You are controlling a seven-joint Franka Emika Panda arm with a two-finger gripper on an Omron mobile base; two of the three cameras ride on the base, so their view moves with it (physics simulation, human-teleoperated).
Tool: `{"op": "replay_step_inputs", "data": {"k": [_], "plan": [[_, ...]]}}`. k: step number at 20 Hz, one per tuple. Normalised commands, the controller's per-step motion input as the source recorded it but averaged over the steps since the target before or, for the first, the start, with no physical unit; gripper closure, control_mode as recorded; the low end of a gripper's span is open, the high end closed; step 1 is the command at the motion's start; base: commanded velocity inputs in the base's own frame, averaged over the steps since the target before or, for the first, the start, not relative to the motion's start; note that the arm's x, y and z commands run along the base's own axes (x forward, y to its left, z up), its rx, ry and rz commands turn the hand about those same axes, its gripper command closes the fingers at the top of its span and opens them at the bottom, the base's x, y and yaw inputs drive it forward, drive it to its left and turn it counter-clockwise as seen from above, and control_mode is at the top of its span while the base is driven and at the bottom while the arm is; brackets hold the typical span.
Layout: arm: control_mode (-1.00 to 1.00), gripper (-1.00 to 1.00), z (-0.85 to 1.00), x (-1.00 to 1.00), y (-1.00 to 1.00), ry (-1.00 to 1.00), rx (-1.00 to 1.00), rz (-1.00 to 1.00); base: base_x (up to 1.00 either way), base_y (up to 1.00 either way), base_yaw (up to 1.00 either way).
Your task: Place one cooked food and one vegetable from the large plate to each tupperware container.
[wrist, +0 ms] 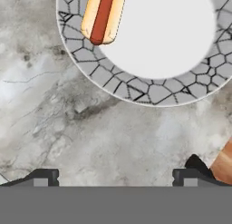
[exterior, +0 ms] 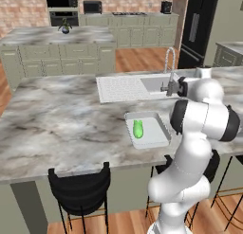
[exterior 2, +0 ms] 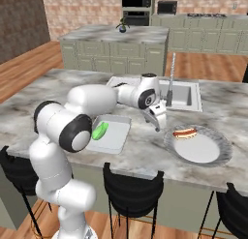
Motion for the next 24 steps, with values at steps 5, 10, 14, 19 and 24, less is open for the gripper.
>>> {"op": "replay_step_inputs", "data": {"k": [5, 10, 14, 19, 24], "plan": [[-1.00, -1.00, 0.00, 0.00, -0.79, 0.00, 0.00, -0.17, 0.00, 0.00, 0.00], [-1.00, -1.00, -0.02, 0.10, -0.38, 0.00, 0.00, -0.10, 0.00, 0.00, 0.00], [-1.00, -1.00, -0.13, 0.03, -0.32, 0.00, 0.04, -0.07, 0.00, 0.00, 0.00], [-1.00, -1.00, -0.28, 0.01, -0.08, -0.02, 0.09, -0.03, 0.00, 0.00, 0.00], [-1.00, -1.00, -0.08, 0.35, 0.00, -0.07, 0.00, -0.05, 0.00, 0.00, 0.00]]}}
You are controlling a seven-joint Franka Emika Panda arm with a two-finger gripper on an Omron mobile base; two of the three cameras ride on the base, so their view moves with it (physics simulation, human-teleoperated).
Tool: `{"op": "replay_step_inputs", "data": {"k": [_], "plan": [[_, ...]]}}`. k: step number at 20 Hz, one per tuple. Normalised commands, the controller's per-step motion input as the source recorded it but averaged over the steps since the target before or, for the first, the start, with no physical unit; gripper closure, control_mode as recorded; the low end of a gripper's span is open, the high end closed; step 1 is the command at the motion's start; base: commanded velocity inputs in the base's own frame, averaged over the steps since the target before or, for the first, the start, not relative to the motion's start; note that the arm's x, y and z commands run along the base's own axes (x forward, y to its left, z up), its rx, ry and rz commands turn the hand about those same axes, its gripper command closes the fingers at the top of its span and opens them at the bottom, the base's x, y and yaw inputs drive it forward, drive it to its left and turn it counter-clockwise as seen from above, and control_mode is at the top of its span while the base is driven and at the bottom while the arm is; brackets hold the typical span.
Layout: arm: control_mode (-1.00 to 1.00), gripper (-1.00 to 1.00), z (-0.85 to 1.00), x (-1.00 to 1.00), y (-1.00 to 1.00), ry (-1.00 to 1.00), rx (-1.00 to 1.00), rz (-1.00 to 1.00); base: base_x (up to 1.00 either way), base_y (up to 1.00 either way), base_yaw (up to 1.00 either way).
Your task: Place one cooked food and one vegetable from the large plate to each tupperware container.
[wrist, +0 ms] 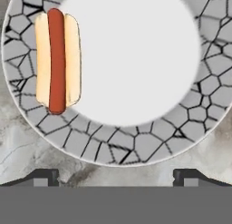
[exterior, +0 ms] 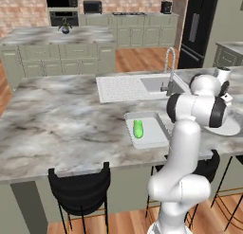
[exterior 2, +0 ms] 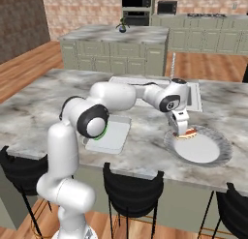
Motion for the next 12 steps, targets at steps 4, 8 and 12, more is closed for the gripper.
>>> {"op": "replay_step_inputs", "data": {"k": [4, 8, 12], "plan": [[-1.00, -1.00, -0.23, 0.54, -0.11, 0.06, 0.00, -0.09, 0.00, 0.00, 0.00], [-1.00, -1.00, -0.31, 0.42, -0.16, 0.07, 0.00, -0.05, 0.00, 0.00, 0.00], [-1.00, -1.00, -0.16, 0.33, -0.20, 0.00, 0.00, 0.00, 0.00, 0.00, 0.00]]}}
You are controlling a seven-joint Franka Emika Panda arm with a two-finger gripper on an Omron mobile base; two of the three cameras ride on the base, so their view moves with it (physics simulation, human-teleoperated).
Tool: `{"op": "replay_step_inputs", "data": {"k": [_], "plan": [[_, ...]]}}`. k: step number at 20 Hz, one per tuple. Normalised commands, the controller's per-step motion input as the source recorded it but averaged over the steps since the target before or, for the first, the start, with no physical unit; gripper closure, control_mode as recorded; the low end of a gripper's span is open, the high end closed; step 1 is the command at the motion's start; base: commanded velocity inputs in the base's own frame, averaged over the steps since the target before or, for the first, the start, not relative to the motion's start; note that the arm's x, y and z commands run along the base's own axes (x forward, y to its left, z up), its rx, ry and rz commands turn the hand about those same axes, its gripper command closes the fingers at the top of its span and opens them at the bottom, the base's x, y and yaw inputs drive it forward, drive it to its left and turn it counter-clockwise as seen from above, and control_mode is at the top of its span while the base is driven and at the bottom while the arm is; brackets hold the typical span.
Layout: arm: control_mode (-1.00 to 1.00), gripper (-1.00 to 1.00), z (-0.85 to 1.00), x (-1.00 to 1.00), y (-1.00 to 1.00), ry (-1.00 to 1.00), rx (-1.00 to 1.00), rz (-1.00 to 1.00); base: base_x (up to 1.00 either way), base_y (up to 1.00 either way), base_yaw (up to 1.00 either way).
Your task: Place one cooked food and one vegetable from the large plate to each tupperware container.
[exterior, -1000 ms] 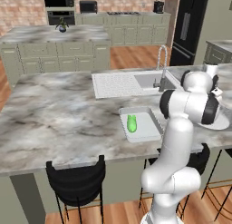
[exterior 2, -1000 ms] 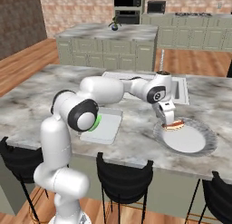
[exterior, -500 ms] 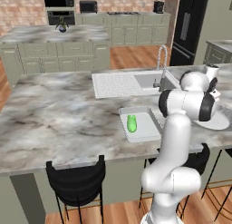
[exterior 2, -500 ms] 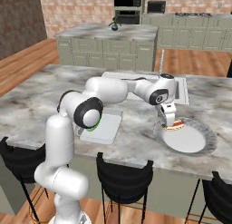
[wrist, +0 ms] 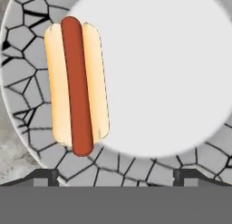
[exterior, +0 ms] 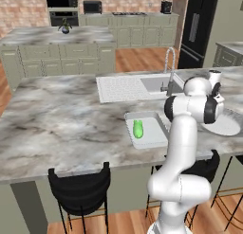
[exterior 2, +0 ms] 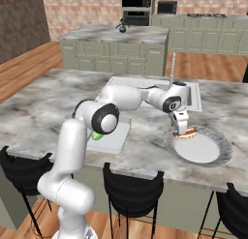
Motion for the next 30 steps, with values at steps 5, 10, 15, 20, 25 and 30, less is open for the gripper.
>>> {"op": "replay_step_inputs", "data": {"k": [5, 10, 15, 20, 25, 30], "plan": [[-1.00, -1.00, -0.12, 0.25, -0.40, 0.00, 0.00, 0.00, 0.00, 0.00, 0.00], [-1.00, -1.00, -0.48, 0.03, -0.11, 0.00, 0.00, 0.00, 0.00, 0.00, 0.00], [-1.00, -1.00, -0.38, 0.08, 0.02, -0.05, 0.00, 0.00, 0.00, 0.00, 0.00], [-1.00, -1.00, -0.13, 0.24, 0.01, -0.14, 0.00, 0.00, 0.00, 0.00, 0.00], [-1.00, 1.00, -0.74, -0.04, 0.00, -0.03, 0.00, 0.00, 0.00, 0.00, 0.00], [-1.00, 1.00, -0.95, -0.14, 0.04, 0.02, 0.00, 0.00, 0.00, 0.00, 0.00]]}}
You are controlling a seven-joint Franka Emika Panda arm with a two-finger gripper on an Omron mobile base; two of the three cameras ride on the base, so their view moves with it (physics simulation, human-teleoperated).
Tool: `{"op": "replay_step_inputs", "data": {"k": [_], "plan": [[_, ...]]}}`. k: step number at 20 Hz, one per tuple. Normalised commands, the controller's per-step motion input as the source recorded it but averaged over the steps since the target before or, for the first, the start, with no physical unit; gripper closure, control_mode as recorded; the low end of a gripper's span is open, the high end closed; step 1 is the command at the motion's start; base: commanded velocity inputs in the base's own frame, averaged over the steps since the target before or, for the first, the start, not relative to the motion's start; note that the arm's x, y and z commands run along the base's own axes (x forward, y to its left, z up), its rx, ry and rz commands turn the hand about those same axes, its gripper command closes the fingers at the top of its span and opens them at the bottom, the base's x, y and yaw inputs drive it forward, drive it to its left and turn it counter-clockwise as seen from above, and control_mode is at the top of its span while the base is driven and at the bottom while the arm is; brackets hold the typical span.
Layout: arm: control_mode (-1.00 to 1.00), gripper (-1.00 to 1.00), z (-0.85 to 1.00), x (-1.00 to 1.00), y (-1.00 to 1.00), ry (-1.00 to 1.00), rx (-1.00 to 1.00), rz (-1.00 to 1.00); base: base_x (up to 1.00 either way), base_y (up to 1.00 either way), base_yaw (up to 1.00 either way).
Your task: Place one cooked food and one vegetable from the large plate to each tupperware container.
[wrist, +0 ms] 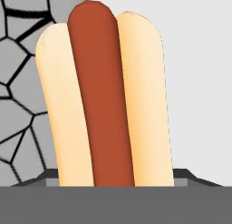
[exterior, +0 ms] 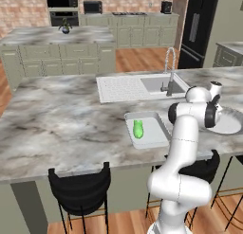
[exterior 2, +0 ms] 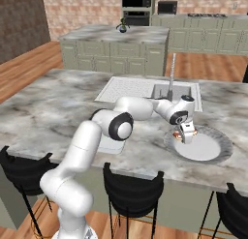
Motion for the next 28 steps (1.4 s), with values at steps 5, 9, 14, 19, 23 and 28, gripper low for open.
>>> {"op": "replay_step_inputs", "data": {"k": [5, 9, 14, 19, 23, 28], "plan": [[-1.00, 1.00, -0.49, -0.72, 0.47, 0.00, 0.00, 0.00, 0.00, 0.00, 0.00], [-1.00, 1.00, -0.07, -1.00, 0.84, -0.01, 0.02, 0.00, 0.00, 0.00, 0.00], [-1.00, 1.00, 0.74, -0.96, 0.66, -0.14, 0.00, 0.07, 0.00, 0.00, 0.00], [-1.00, 1.00, 0.99, -0.76, 0.96, -0.04, 0.00, 0.16, 0.00, 0.00, 0.00], [-1.00, 1.00, 0.74, -0.48, 1.00, 0.00, -0.03, 0.31, 0.00, 0.00, 0.00], [-1.00, 1.00, 0.32, -0.16, 0.96, -0.01, -0.06, 0.49, 0.00, 0.00, 0.00]]}}
